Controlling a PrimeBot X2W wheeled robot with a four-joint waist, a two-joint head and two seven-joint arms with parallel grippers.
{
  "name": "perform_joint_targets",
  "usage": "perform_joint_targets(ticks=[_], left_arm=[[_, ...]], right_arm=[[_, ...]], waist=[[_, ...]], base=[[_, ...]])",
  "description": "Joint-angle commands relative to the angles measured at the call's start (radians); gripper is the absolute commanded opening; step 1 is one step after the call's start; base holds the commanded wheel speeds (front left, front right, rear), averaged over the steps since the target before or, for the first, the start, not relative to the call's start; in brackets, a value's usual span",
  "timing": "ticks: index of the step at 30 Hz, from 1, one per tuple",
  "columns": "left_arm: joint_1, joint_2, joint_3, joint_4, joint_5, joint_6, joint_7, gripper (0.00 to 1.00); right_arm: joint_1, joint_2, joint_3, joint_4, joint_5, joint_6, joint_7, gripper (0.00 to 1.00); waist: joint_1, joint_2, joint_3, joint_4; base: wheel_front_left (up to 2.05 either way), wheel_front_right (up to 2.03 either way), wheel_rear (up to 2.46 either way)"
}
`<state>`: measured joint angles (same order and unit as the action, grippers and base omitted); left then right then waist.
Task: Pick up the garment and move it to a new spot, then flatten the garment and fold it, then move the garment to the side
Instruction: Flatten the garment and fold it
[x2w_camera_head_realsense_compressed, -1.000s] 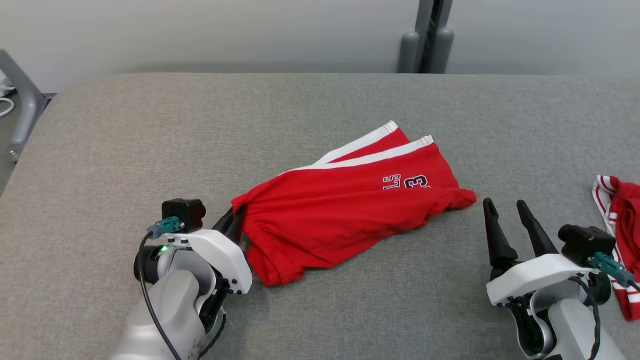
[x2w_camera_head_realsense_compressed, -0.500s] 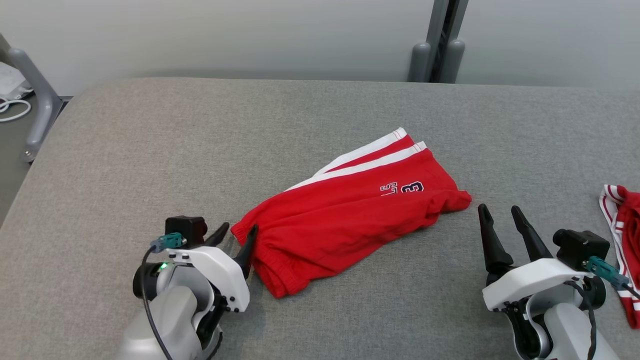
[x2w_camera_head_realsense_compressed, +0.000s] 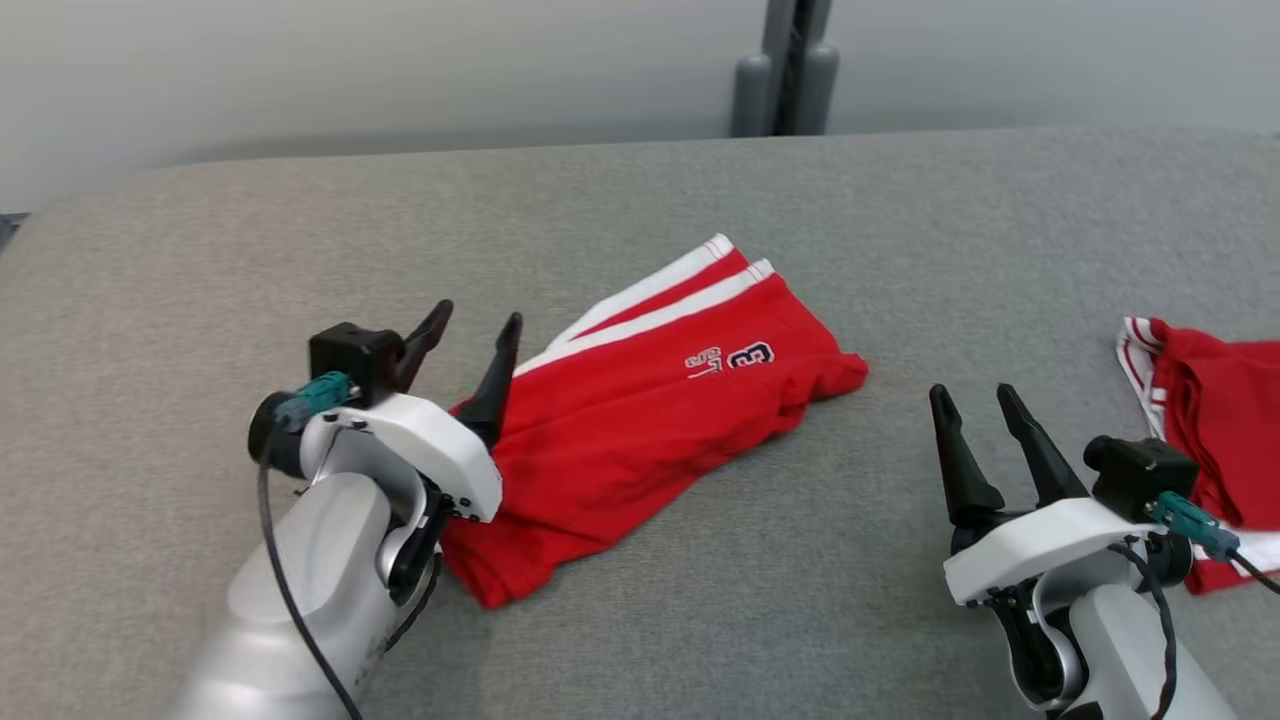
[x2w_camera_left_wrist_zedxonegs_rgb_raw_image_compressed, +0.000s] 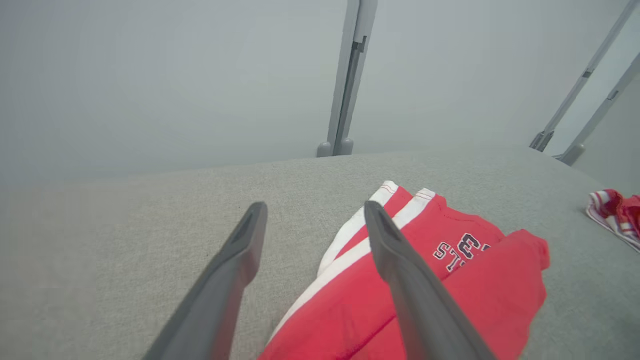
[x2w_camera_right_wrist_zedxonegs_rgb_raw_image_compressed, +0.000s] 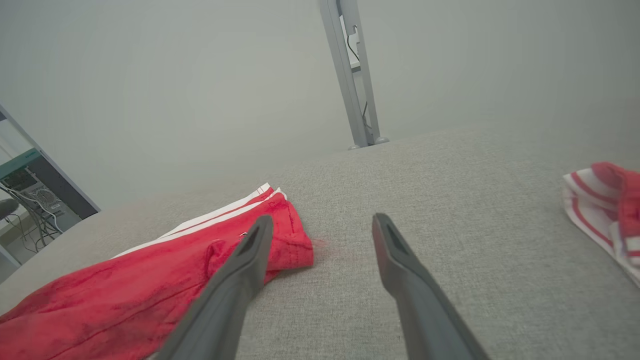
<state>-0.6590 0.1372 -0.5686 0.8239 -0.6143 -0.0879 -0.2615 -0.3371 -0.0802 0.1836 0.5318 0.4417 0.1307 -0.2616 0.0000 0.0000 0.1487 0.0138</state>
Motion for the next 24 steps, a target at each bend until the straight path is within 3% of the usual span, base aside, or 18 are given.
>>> perform_joint_targets(ticks=[1, 7, 12, 19, 24], left_arm=[[-0.019, -0.001, -0.008, -0.003, 0.023, -0.002, -0.003, 1.0], [-0.133, -0.029, -0.065, 0.069, 0.106, -0.016, -0.003, 1.0], [-0.254, -0.05, -0.103, 0.173, 0.115, -0.031, 0.051, 1.0], [-0.387, -0.068, -0.171, 0.287, 0.126, -0.042, 0.151, 1.0], [-0.427, -0.073, -0.226, 0.297, 0.114, -0.044, 0.183, 1.0]], right_arm=[[-0.008, -0.003, 0.003, -0.007, -0.004, 0.0, -0.005, 1.0], [-0.022, 0.008, 0.025, -0.036, -0.015, 0.0, -0.005, 1.0], [-0.043, 0.017, 0.051, -0.065, -0.02, 0.0, -0.005, 1.0], [-0.06, 0.026, 0.076, -0.098, -0.014, 0.0, -0.005, 1.0], [-0.063, 0.027, 0.083, -0.105, -0.008, 0.0, -0.005, 1.0]], waist=[[0.0, 0.0, 0.033, -0.039], [0.0, 0.0, 0.099, -0.121], [0.0, 0.0, 0.16, -0.182], [0.0, 0.0, 0.225, -0.239], [0.0, 0.0, 0.25, -0.259]], base=[[0.0, 0.0, 0.0], [0.0, 0.0, 0.0], [0.0, 0.0, 0.0], [0.0, 0.0, 0.0], [0.0, 0.0, 0.0]])
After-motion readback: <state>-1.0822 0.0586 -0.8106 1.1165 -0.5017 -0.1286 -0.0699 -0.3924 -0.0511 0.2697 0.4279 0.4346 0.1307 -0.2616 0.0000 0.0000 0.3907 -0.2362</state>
